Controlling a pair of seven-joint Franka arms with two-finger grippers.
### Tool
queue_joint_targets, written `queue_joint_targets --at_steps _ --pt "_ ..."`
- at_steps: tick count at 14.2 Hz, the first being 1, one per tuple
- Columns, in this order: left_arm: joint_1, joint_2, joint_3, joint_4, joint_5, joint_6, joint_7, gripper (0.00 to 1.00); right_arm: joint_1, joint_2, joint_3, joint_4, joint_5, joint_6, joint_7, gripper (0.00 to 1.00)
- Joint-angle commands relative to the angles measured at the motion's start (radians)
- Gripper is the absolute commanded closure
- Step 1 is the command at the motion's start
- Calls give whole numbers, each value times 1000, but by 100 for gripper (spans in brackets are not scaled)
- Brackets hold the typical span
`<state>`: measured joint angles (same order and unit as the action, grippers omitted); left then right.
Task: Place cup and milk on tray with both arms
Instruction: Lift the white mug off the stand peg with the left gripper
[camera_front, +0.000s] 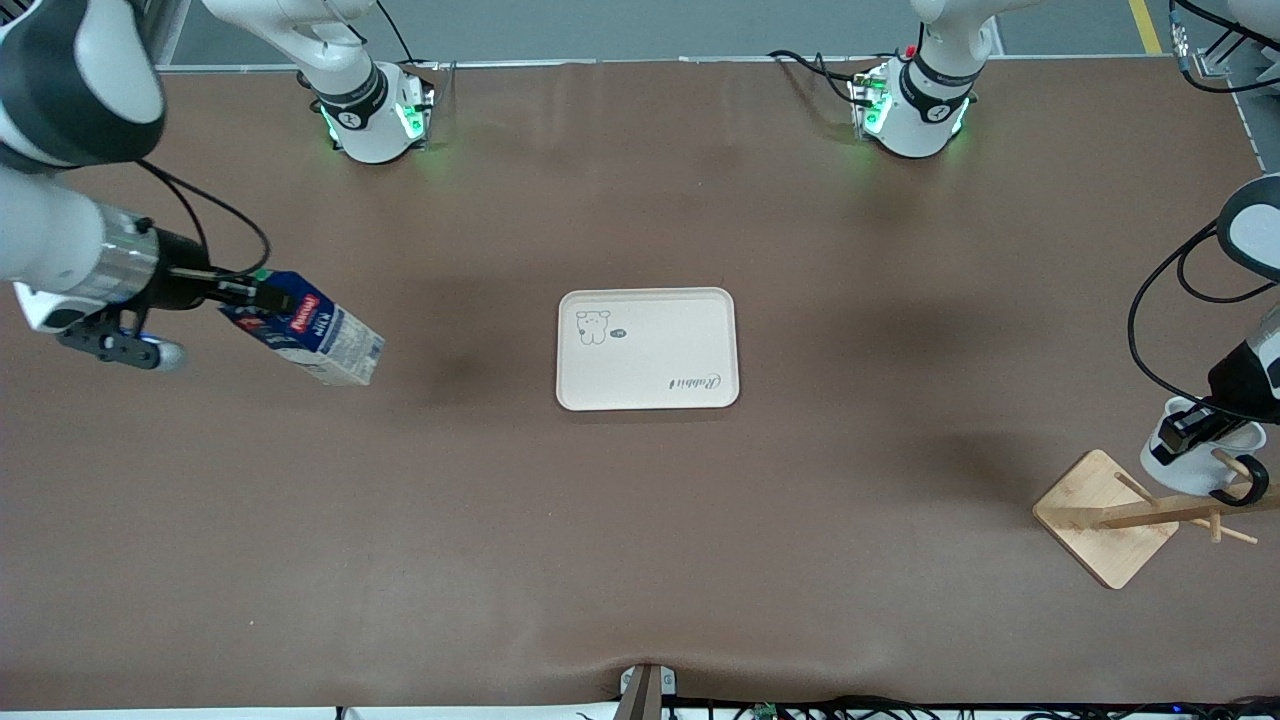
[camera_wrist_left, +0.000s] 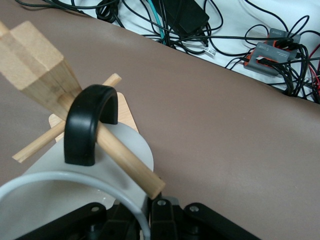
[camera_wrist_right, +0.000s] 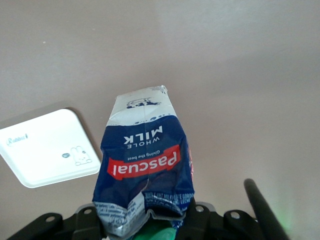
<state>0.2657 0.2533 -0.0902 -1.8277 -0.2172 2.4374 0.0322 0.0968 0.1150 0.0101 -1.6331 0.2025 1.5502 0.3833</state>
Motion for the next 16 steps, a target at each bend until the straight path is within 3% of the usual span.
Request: queue_joint_targets --at_steps 1,13,16 --pt "4 -5 -19 4 -2 -9 63 100 6 38 -9 50 17 -24 34 100" --pt "4 -38 -54 76 1 -303 126 100 -63 35 -12 52 18 -33 -58 100" --pt "-23 -54 -57 102 62 -350 106 100 -63 35 -10 52 20 -33 -67 100"
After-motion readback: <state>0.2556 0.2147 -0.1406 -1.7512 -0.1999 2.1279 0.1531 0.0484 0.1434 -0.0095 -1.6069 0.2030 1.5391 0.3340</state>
